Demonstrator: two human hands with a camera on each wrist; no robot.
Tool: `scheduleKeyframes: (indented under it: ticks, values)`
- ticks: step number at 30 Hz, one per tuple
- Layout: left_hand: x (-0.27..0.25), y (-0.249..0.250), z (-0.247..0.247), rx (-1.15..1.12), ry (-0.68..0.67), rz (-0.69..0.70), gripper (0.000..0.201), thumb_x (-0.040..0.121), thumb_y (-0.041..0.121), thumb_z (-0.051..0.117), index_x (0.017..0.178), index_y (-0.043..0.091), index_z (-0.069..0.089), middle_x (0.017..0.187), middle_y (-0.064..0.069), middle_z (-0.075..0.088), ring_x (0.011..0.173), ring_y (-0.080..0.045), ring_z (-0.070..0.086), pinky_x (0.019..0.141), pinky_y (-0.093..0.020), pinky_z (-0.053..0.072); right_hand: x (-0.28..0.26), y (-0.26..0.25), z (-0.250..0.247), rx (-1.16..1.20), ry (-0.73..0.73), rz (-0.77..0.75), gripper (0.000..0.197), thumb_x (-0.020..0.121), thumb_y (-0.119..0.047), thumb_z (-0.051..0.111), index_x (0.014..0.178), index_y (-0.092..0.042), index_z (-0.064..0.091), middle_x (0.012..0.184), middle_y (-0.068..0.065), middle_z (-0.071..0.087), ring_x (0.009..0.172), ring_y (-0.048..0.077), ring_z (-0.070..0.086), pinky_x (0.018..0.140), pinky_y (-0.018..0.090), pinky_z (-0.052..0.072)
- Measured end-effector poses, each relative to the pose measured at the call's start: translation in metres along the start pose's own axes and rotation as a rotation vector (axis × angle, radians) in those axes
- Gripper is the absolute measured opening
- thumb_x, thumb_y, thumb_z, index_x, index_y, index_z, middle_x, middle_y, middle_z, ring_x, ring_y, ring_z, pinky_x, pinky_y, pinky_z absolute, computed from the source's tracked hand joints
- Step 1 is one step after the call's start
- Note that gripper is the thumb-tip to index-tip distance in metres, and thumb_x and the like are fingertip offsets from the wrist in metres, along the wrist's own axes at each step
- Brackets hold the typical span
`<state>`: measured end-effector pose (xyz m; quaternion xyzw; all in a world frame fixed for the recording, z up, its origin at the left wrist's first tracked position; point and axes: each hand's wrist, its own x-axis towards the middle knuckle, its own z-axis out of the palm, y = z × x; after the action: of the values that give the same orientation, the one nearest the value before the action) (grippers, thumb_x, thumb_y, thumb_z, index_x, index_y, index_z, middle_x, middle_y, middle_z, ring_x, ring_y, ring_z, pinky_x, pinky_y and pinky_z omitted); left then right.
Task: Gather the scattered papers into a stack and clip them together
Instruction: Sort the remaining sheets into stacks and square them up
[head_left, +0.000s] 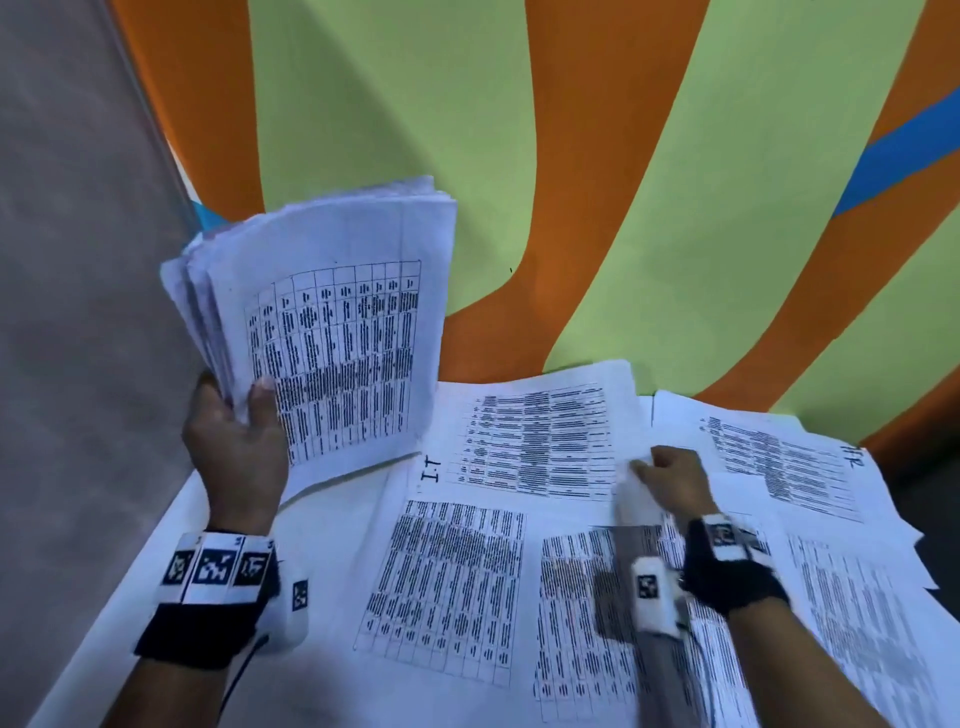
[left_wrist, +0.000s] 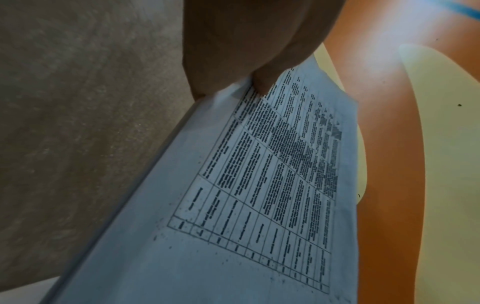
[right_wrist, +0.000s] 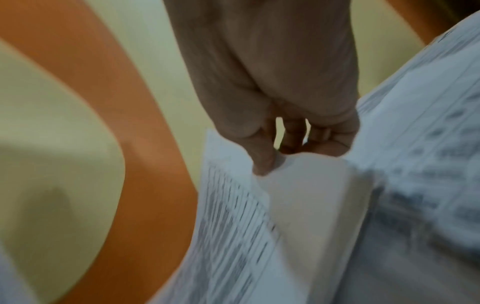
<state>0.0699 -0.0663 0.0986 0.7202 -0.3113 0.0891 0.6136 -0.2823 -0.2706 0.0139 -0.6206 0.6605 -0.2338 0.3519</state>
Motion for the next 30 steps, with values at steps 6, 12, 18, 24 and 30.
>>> scheduleKeyframes:
  ticks: [6,12,18,24,30]
  values:
    - [0.004,-0.006,0.009,0.03,0.038,-0.006,0.029,0.092,0.015,0.058,0.112,-0.007,0.058,0.108,-0.026,0.065,0.099,-0.033,0.062,0.079,-0.02,0.04,0.007,0.022,-0.111,-0.238,-0.222,0.002,0.034,0.091,0.004,0.054,0.062,-0.013,0.056,0.054,-0.003,0.054,0.052,0.011,0.047,0.05,0.024,0.029]
    - [-0.005,0.0,0.022,-0.023,0.01,-0.018,0.033,0.092,0.022,0.056,0.116,-0.001,0.057,0.112,-0.022,0.065,0.103,-0.03,0.062,0.085,-0.033,0.045,0.022,0.02,-0.097,-0.59,-0.157,-0.064,0.021,0.091,-0.012,0.053,0.072,-0.019,0.055,0.082,0.008,0.058,0.091,0.024,0.054,0.075,0.031,0.039]
    - [-0.013,0.003,0.028,-0.034,-0.014,-0.018,0.036,0.091,0.028,0.057,0.108,-0.003,0.057,0.104,-0.027,0.065,0.095,-0.037,0.063,0.075,-0.035,0.046,-0.021,0.029,-0.057,-0.486,0.162,0.202,0.088,0.078,-0.057,0.065,0.141,-0.011,0.025,0.14,0.029,0.032,0.126,0.047,0.038,0.095,0.056,0.041]
    - [-0.017,0.005,0.034,-0.047,-0.017,-0.018,0.033,0.091,0.025,0.057,0.108,-0.004,0.058,0.105,-0.025,0.066,0.092,-0.026,0.061,0.075,-0.03,0.042,-0.065,0.048,-0.015,-0.533,-0.116,0.354,0.127,0.067,-0.064,0.072,0.15,-0.013,-0.01,0.15,0.036,0.008,0.132,0.053,0.032,0.102,0.054,0.039]
    - [-0.023,0.01,0.039,-0.061,-0.063,-0.019,0.035,0.092,0.023,0.058,0.107,-0.008,0.056,0.106,-0.027,0.064,0.098,-0.037,0.062,0.079,-0.036,0.045,-0.071,0.04,-0.011,-0.052,0.089,0.207,0.111,0.078,0.003,0.07,0.15,-0.012,-0.013,0.102,0.029,0.062,0.078,0.035,0.064,0.066,0.039,0.055]
